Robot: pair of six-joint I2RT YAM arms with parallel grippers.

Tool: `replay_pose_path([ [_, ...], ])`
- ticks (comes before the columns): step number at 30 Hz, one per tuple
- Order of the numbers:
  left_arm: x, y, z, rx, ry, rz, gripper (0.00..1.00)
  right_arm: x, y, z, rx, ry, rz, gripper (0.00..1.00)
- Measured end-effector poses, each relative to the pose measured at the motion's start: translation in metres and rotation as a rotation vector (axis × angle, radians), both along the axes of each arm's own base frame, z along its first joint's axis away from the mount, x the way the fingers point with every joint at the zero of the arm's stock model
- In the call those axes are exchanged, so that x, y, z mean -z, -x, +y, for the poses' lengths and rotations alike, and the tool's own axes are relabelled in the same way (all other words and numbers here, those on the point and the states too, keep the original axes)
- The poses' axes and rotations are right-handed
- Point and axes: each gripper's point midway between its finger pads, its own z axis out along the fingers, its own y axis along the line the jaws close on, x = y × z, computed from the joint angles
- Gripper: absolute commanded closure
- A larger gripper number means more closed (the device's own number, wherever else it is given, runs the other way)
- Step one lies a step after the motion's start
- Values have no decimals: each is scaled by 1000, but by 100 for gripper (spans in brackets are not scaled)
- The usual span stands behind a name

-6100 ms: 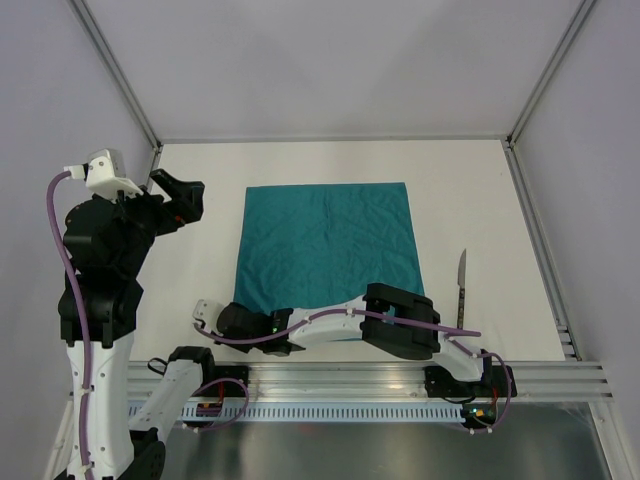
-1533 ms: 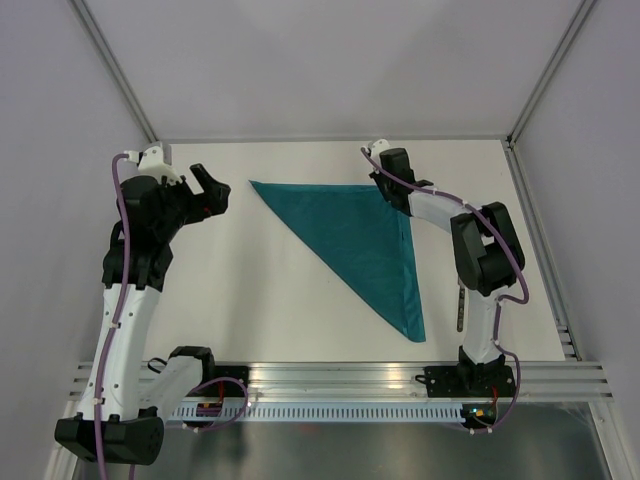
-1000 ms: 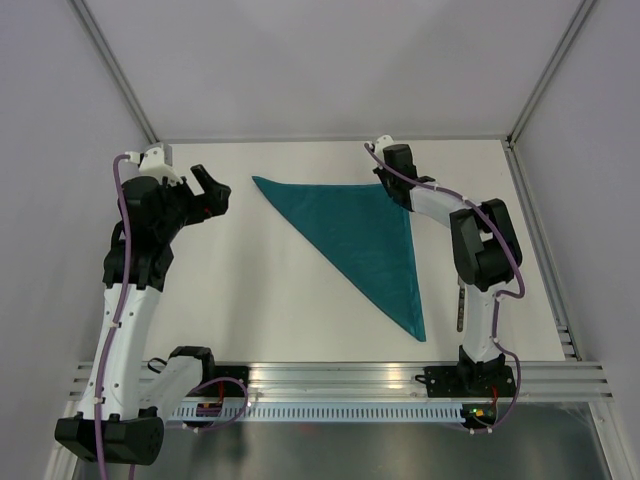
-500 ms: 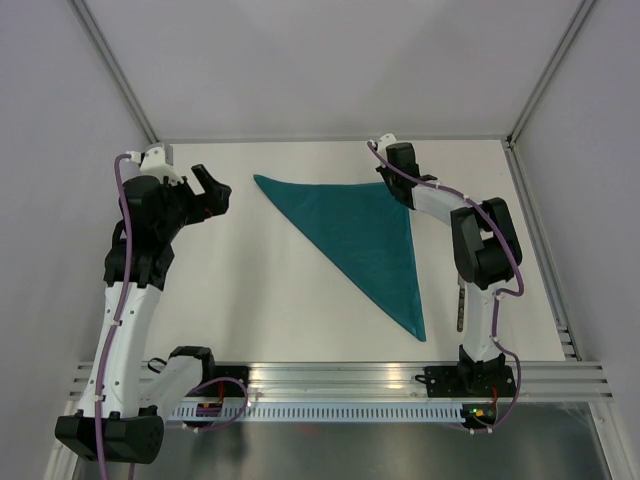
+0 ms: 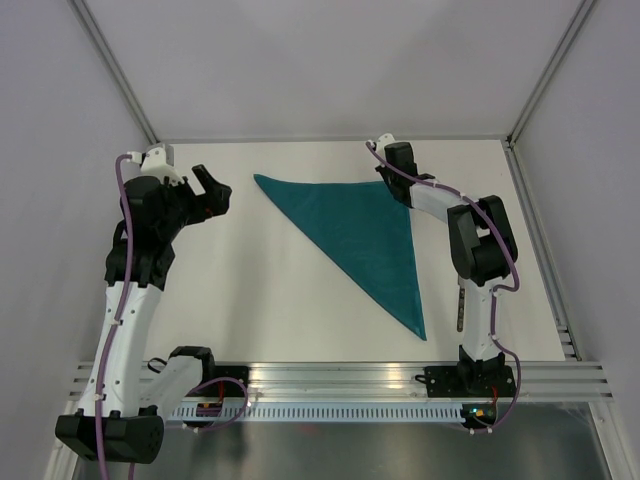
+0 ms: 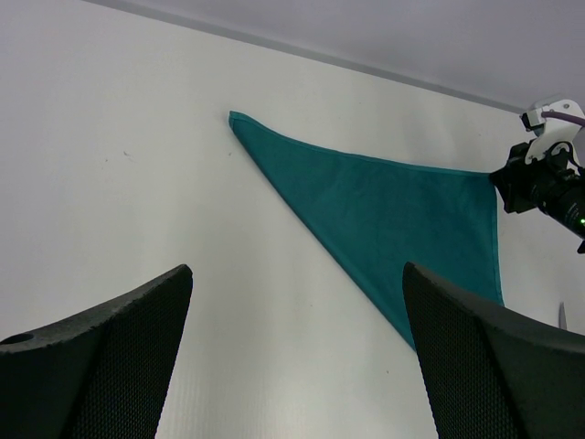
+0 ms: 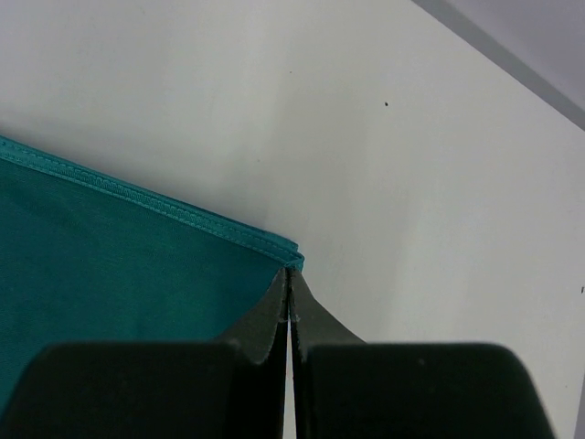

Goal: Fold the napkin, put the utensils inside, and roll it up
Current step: Fold the napkin

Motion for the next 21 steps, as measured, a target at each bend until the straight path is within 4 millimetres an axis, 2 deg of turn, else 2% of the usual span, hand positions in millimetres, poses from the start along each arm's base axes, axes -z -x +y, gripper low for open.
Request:
replay_pose_path([
  [21,4,-1,0,0,0,8,0,2,-12,-6,6,19,-5,99],
])
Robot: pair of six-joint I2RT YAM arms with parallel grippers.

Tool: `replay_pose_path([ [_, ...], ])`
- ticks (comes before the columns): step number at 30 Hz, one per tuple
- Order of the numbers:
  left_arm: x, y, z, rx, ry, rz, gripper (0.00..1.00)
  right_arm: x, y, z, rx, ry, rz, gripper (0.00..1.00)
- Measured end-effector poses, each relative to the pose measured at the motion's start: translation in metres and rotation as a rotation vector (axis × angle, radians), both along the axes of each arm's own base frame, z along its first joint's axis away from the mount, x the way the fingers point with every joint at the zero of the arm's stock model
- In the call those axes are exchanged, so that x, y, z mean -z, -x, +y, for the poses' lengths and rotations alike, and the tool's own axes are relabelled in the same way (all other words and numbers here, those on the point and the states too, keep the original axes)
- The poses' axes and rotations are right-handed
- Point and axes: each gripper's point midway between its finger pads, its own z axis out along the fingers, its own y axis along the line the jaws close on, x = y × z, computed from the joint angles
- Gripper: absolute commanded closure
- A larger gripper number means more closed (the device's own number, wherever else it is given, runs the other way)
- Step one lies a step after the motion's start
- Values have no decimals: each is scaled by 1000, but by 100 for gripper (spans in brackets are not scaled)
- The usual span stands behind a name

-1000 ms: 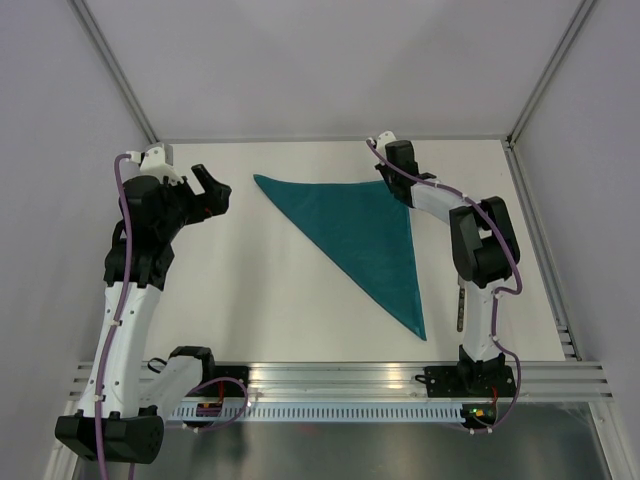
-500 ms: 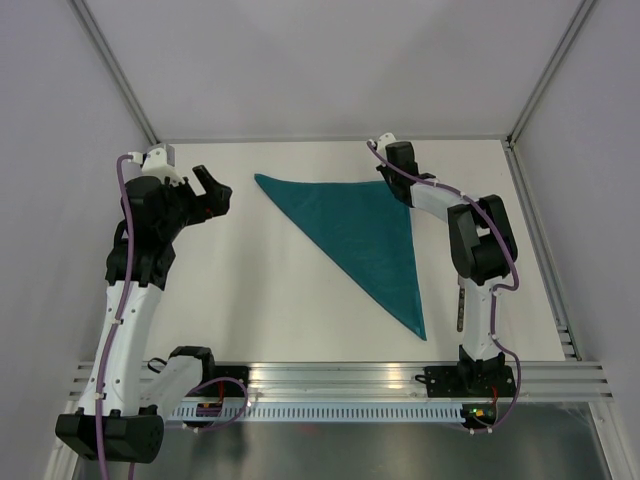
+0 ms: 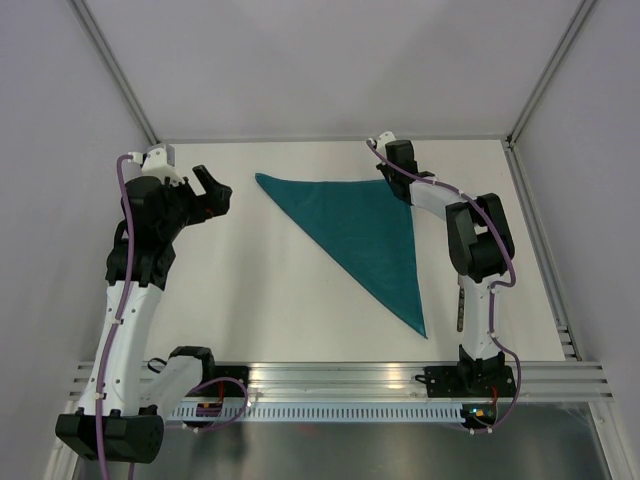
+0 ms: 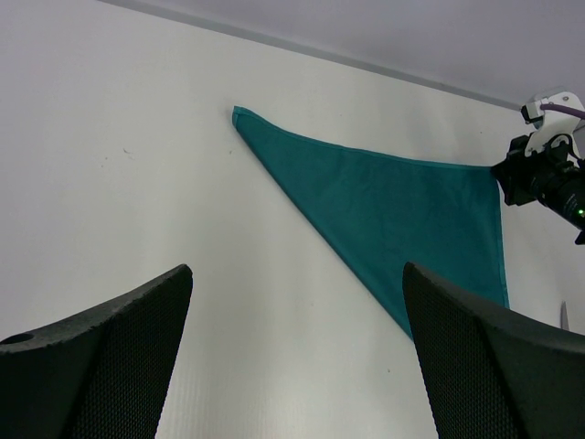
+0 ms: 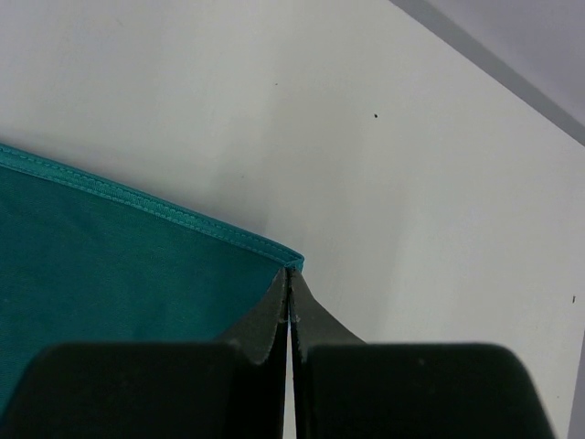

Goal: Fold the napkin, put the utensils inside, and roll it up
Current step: Fold the napkin, then grab a utensil with the right arm

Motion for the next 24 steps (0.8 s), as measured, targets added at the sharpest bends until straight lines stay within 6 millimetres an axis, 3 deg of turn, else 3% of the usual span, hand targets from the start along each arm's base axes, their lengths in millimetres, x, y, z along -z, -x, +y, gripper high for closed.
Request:
replay_pose_path([
  [5,0,0,0,0,0,0,0,1,0,0,-2,4,4,98],
  [6,0,0,0,0,0,0,0,2,0,0,-2,4,5,91],
  [7,0,0,0,0,0,0,0,2,1,0,-2,4,7,75],
  [10,0,0,0,2,0,0,0,1,0,0,-1,4,12,44],
  [11,0,1,0,3,0,0,0,0,0,0,1,1,12,41],
  [14,-3,5,-1,7,1,-6,0,-2,0,1,0,-3,16,36],
  [19,-14,18,-4,32,2,-52,0,-3,9,1,14,-33,54,35],
  [22,-13,30,-8,57,6,-68,0,-16,25,-7,33,-92,80,35],
  [24,-10,38,-9,66,8,-71,0,-31,48,-24,65,-139,100,35],
])
